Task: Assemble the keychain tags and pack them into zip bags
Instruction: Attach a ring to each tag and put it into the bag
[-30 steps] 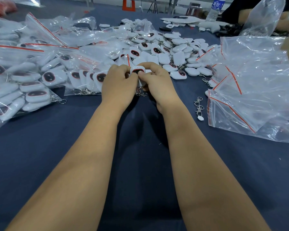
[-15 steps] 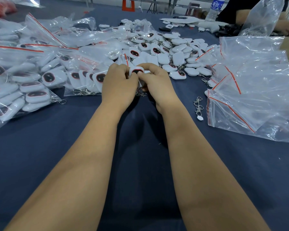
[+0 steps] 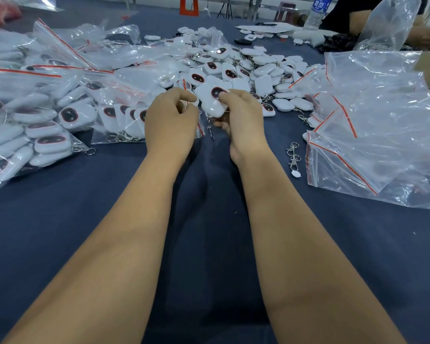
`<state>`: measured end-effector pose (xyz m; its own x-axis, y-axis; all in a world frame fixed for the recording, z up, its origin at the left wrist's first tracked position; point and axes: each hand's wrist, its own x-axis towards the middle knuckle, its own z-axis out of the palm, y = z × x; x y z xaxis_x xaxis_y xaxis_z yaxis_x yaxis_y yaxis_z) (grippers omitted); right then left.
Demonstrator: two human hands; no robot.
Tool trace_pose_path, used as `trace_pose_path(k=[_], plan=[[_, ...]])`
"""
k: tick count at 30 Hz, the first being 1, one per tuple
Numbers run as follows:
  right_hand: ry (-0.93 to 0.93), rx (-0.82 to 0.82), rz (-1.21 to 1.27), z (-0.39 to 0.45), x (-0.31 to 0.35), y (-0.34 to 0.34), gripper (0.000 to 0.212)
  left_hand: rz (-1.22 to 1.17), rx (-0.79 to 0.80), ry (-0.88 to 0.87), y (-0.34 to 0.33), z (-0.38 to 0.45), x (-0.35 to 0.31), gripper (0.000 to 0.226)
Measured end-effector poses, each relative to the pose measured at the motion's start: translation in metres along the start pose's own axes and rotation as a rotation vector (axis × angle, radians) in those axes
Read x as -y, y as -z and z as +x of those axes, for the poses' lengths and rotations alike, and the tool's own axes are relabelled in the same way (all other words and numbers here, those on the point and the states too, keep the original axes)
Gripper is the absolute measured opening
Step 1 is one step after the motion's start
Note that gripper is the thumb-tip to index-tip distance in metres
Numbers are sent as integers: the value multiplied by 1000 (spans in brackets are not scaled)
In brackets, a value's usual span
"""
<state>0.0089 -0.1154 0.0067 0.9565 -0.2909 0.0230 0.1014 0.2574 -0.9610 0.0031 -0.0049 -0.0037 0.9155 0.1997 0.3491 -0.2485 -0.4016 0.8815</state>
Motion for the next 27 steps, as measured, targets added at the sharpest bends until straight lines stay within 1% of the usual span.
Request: trace_pose_path(k=[1, 3, 4, 5, 7, 9, 11, 13, 14, 16, 18, 19, 20, 22, 24, 27], plan=[[-7, -20, 116, 1, 2, 1, 10, -2, -14, 1, 1, 0, 0, 25], [-22, -5, 360, 1, 6, 1, 13, 14, -41, 3, 2, 0, -1, 40], [-25, 21, 442, 0, 7, 1, 18, 29, -52, 11, 2, 1, -1, 45], [-20, 49, 473, -2, 7, 0, 21, 45, -62, 21, 2, 1, -1, 46], [8, 86, 394, -4, 6, -1, 22, 69, -75, 30, 2, 2, 0, 33], [50, 106, 208, -6, 4, -4, 24, 66, -87, 34, 3, 2, 0, 17], [94, 105, -7, -7, 0, -5, 25, 42, -115, 41, 3, 3, 0, 10], [113, 80, -197, -8, -6, -6, 23, 12, -143, 33, 4, 2, -1, 9], [106, 67, -248, -9, -8, -7, 23, 2, -153, 19, 4, 2, -2, 8], [92, 69, -274, -10, -10, -8, 25, 3, -158, -24, 4, -1, -4, 10], [95, 130, -266, -11, -10, -10, 19, 23, -156, -83, 4, -3, -7, 17], [109, 183, -276, -12, -10, -11, 13, 42, -157, -117, 4, -4, -8, 20], [137, 239, -317, -13, -10, -12, 13, 68, -159, -149, 4, -4, -8, 21], [216, 312, -484, -15, -12, -12, 30, 132, -163, -195, 4, -4, -8, 24], [254, 338, -586, -15, -13, -13, 34, 170, -165, -205, 3, -4, -7, 25], [222, 390, -500, -16, -10, -10, 33, 170, -160, -200, 3, -5, -7, 25]])
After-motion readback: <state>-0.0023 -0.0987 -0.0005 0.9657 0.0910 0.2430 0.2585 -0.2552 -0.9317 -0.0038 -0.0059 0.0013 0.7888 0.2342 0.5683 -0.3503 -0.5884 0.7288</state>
